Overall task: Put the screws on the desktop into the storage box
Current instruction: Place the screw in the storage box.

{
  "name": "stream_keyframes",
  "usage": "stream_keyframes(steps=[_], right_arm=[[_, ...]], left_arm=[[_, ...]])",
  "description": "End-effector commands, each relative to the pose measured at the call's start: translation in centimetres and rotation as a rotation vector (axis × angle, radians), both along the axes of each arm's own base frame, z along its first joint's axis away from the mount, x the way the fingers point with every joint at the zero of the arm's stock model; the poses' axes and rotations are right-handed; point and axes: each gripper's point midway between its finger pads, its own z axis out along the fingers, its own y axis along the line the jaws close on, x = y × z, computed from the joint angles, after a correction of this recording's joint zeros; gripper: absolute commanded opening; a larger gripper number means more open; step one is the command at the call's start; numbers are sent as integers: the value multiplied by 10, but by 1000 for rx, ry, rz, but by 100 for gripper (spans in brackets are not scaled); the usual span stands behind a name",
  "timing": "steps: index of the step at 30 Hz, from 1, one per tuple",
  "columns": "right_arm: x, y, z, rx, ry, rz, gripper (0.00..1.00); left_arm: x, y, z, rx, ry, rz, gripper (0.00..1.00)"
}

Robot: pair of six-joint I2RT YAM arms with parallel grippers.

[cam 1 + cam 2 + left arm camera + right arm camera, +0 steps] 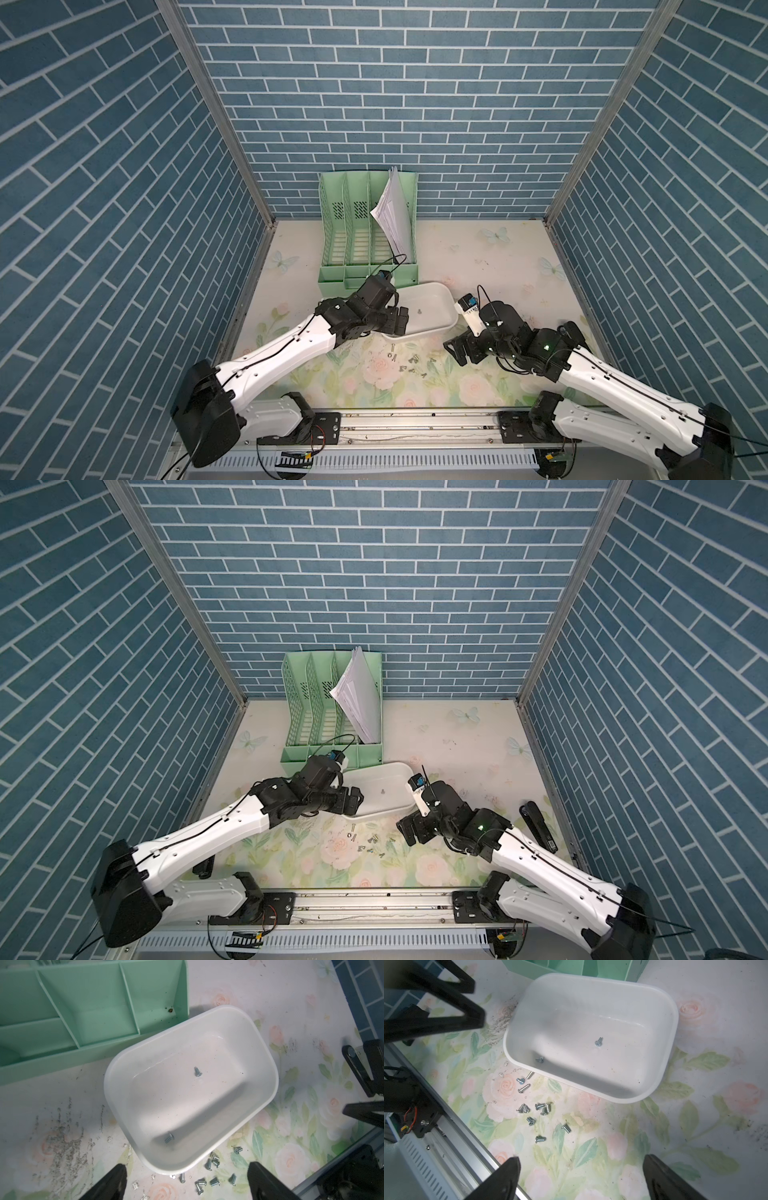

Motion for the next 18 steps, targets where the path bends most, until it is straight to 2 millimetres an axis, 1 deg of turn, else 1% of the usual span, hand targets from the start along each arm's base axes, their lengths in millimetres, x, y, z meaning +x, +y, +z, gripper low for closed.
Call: stream_keyframes(steps=[1,4,8,13,15,18], right_arm=[[3,-3,-16,-54,5,-47,96],[1,2,-28,-86,12,-38,94],[-1,9,-38,-105,10,-25,92],[-3,12,-56,-158,16,-12,90],[-4,16,-60,-162,17,-1,87],[-5,22,-67,-168,19,9,82]], left_arm=[[-14,5,9,-32,8,-44,100],[-24,6,19,-92,10,-69,100],[-39,9,26,-157,33,-100,100],[-57,11,38,-250,45,-131,100],[-60,14,40,-263,44,-127,100],[-65,20,39,-260,55,-119,100]])
